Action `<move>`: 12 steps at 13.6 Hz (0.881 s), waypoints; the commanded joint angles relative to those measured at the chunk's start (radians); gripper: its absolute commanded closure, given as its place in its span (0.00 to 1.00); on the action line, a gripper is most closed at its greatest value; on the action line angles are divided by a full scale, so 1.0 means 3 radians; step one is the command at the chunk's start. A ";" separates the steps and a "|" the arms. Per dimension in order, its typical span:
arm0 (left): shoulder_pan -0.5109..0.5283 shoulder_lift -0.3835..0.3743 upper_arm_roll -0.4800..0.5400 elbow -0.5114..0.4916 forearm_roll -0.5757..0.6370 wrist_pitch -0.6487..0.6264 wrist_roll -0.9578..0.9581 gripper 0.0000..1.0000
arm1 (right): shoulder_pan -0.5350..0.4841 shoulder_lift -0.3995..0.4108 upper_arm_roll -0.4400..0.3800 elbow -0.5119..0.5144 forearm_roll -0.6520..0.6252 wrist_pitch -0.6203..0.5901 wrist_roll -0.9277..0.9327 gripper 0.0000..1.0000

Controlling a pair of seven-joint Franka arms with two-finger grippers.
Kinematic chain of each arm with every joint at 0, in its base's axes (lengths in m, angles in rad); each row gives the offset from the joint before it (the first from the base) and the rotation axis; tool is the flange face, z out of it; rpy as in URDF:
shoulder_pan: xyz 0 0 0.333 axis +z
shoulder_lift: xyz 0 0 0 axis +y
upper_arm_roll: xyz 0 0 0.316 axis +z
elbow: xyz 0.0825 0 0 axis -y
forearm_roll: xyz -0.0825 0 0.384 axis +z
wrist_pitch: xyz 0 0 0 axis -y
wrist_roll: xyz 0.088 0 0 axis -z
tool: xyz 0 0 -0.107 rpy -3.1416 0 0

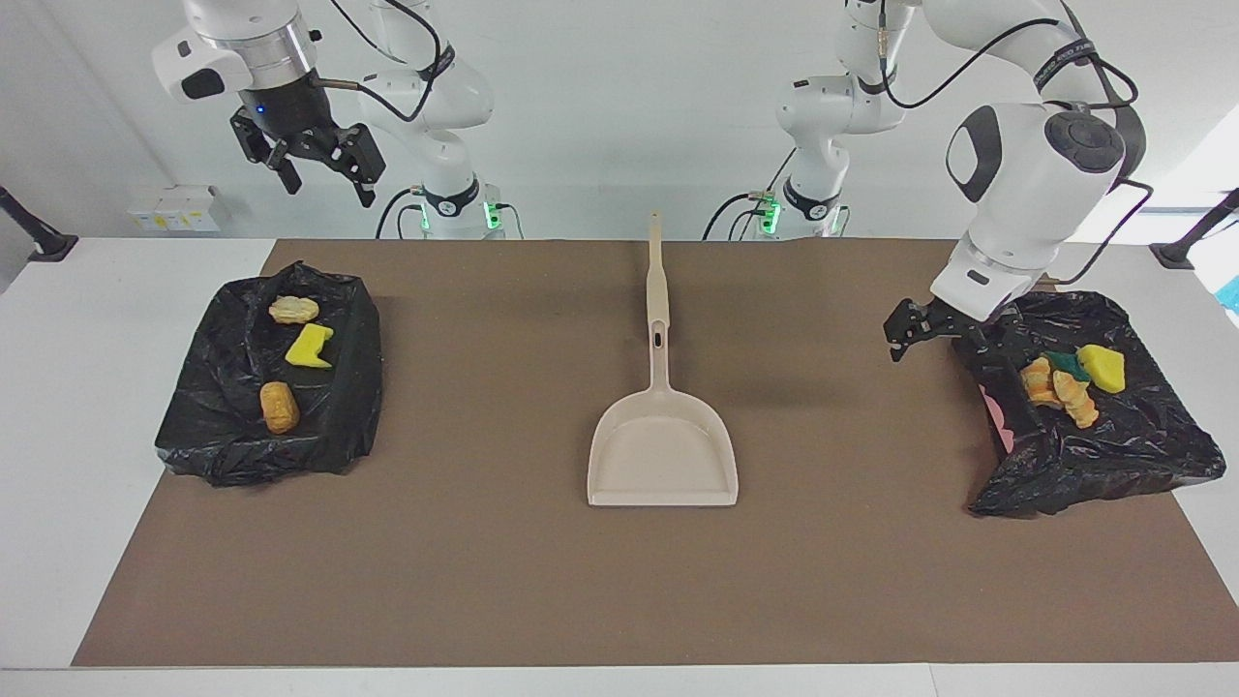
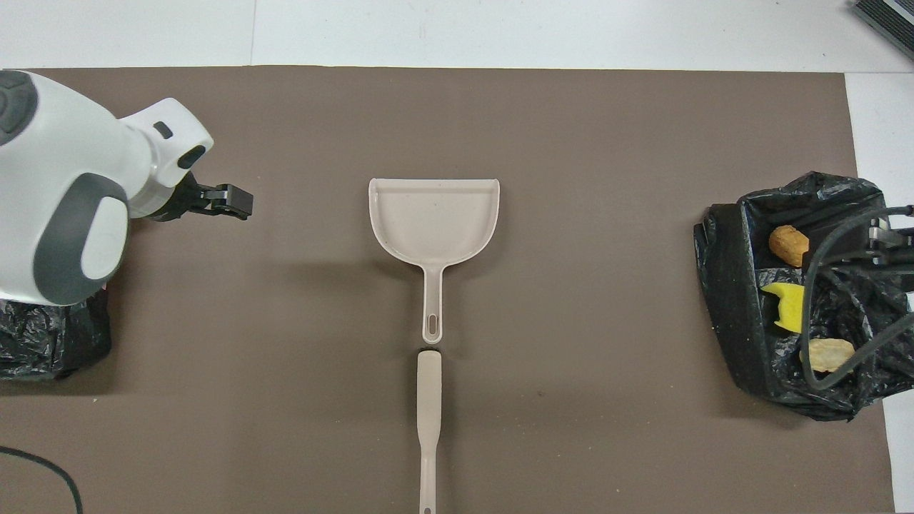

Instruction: Sweep and dump trash in bin

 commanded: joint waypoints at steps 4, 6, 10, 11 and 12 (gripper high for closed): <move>0.0043 -0.0212 -0.0026 -0.0017 0.0011 -0.0245 0.0044 0.00 | -0.0031 -0.0026 0.0008 -0.0004 0.0010 -0.0027 -0.0070 0.00; 0.0043 -0.0329 -0.0001 -0.0063 0.0005 -0.0383 0.0024 0.00 | -0.0031 -0.0026 0.0008 -0.0004 0.0010 -0.0022 -0.0075 0.00; 0.0125 -0.0407 0.0020 -0.0038 -0.0015 -0.0414 0.0065 0.00 | -0.0031 -0.0031 0.0008 -0.0019 0.0010 -0.0027 -0.0075 0.00; 0.0115 -0.0381 0.0020 0.0008 -0.0015 -0.0460 0.0055 0.00 | -0.0031 -0.0041 0.0008 -0.0024 0.0020 -0.0022 -0.0070 0.00; 0.0105 -0.0356 0.0020 0.0135 -0.0015 -0.0577 0.0049 0.00 | -0.0031 -0.0041 0.0008 -0.0030 0.0030 -0.0027 -0.0070 0.00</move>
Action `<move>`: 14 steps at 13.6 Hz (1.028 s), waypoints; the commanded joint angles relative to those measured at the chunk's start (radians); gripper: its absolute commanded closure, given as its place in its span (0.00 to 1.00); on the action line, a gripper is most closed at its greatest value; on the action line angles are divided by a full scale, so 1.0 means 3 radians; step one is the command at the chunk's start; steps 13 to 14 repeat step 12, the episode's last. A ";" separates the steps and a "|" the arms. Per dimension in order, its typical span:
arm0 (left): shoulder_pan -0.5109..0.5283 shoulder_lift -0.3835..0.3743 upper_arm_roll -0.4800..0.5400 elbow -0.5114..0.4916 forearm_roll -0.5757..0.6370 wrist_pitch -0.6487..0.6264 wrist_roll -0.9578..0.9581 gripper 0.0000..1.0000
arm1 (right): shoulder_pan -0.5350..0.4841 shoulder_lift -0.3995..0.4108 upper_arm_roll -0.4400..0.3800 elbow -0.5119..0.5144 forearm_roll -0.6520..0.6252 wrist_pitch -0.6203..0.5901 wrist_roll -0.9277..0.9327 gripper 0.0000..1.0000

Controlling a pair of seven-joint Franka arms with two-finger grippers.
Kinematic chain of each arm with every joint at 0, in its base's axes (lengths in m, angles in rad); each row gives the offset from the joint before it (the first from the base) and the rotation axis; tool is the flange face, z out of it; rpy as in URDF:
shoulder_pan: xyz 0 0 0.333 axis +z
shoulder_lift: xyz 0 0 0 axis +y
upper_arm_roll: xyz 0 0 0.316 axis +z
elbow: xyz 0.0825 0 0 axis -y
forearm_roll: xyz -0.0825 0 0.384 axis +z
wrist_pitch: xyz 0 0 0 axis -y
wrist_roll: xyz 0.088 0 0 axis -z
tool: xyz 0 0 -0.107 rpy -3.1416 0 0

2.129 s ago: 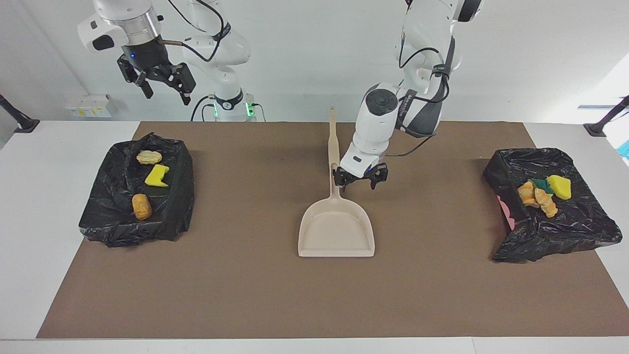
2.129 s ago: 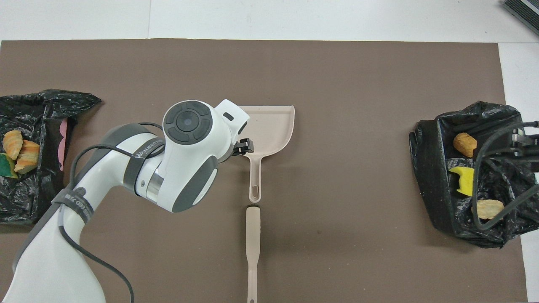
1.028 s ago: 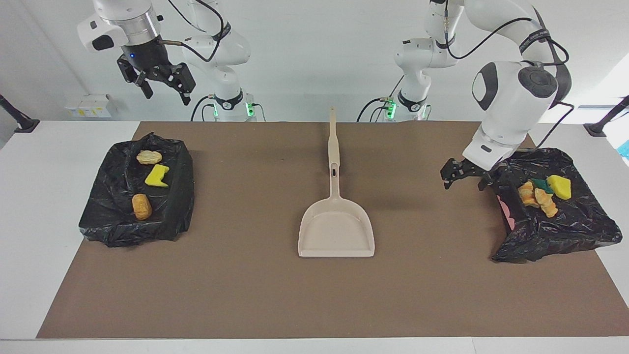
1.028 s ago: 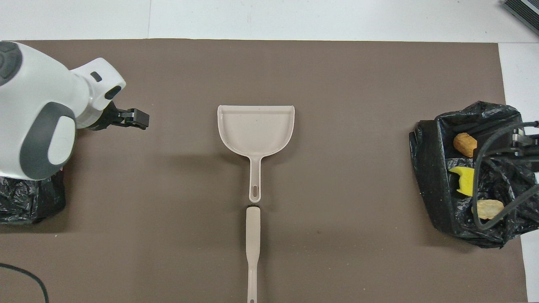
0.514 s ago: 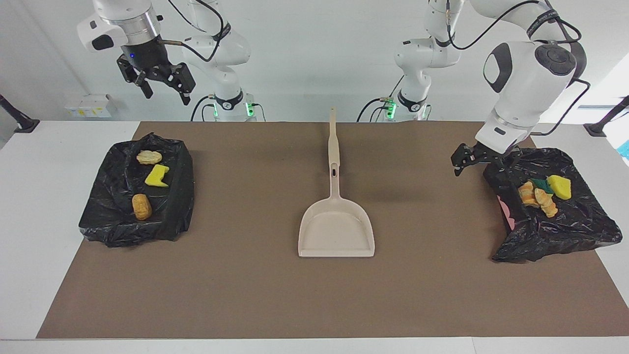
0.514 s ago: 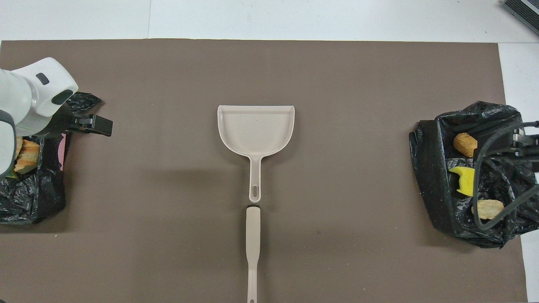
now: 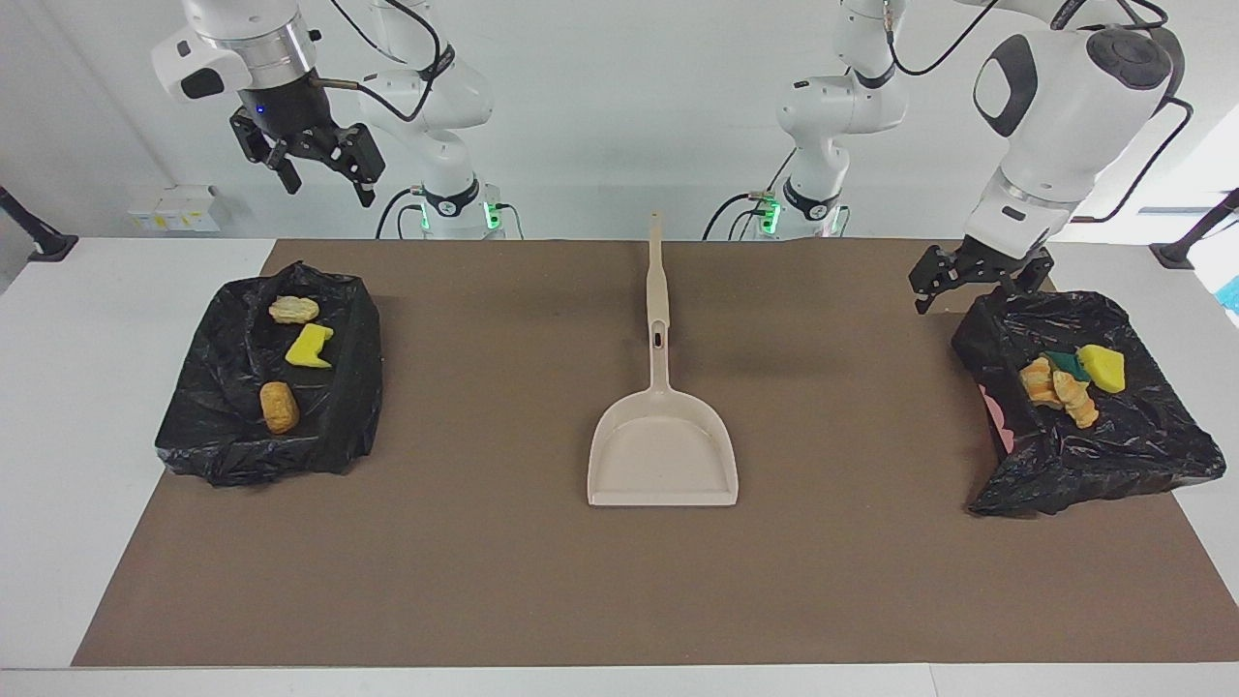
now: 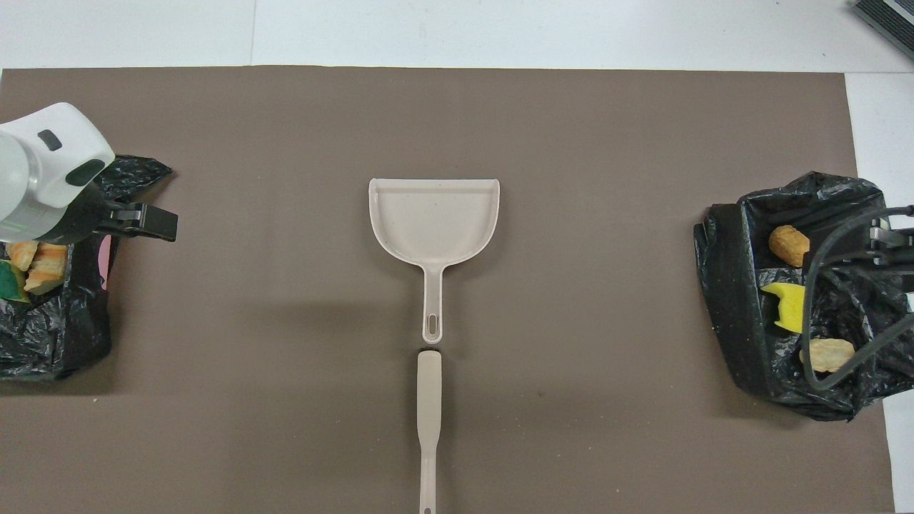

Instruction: Sweep and dump trash in bin

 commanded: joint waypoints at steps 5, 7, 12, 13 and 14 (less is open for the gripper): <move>0.0048 0.0066 -0.0020 0.0252 -0.0013 -0.0372 0.0104 0.00 | -0.0036 -0.0039 0.0009 -0.0029 0.0028 -0.0027 -0.0070 0.00; 0.0048 0.0065 -0.0020 0.0247 -0.0013 -0.0372 0.0110 0.00 | -0.0036 -0.0039 0.0009 -0.0029 0.0028 -0.0022 -0.0065 0.00; 0.0109 -0.0001 -0.0015 0.0262 -0.0094 -0.0311 0.0105 0.00 | -0.0036 -0.0044 0.0009 -0.0029 0.0028 -0.0027 -0.0065 0.00; 0.0109 -0.0001 -0.0015 0.0262 -0.0094 -0.0311 0.0105 0.00 | -0.0036 -0.0044 0.0009 -0.0029 0.0028 -0.0027 -0.0065 0.00; 0.0109 -0.0001 -0.0015 0.0262 -0.0094 -0.0311 0.0105 0.00 | -0.0036 -0.0044 0.0009 -0.0029 0.0028 -0.0027 -0.0065 0.00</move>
